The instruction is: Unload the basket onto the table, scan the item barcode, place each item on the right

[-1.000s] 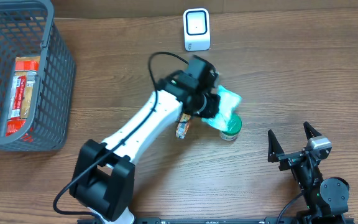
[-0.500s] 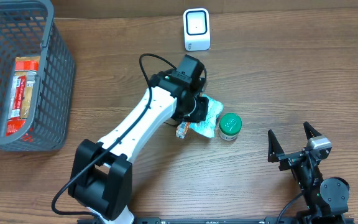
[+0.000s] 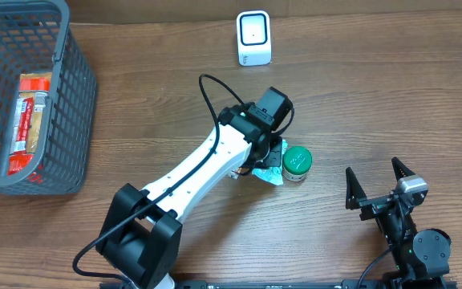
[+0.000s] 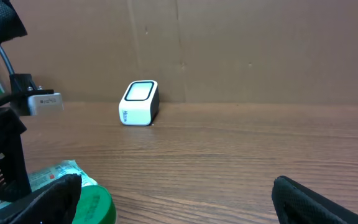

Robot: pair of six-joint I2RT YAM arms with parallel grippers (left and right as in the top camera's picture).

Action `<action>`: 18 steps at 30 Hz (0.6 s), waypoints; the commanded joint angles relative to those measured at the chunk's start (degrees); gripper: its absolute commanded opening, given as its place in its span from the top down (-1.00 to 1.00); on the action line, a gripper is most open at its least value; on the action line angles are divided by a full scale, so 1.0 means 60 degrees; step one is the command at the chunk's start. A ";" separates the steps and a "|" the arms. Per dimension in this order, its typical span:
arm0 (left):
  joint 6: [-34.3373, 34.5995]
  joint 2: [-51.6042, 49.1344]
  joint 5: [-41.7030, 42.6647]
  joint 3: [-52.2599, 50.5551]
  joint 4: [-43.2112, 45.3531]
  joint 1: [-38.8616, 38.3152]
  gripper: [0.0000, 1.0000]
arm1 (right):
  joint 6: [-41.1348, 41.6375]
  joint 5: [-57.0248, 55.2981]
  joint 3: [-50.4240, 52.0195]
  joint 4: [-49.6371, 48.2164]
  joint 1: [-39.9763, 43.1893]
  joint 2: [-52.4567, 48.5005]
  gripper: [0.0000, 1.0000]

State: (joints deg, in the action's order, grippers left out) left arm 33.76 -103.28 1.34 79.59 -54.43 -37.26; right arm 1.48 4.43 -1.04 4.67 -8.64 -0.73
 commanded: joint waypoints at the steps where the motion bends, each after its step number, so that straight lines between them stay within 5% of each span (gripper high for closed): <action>1: 0.0703 0.0233 -0.0310 -0.0437 0.0208 -0.0109 0.91 | -0.0040 -0.0044 0.0098 -0.0040 0.0025 0.0084 -1.00; 18: 0.0652 0.0233 0.0280 -0.0688 0.0441 -0.0266 0.92 | -0.0040 -0.0044 0.0098 -0.0036 0.0025 0.0084 -1.00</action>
State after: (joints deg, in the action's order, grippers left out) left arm 36.56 -103.26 1.34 75.53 -52.05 -37.74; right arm 1.48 4.47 -1.04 4.69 -8.64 -0.73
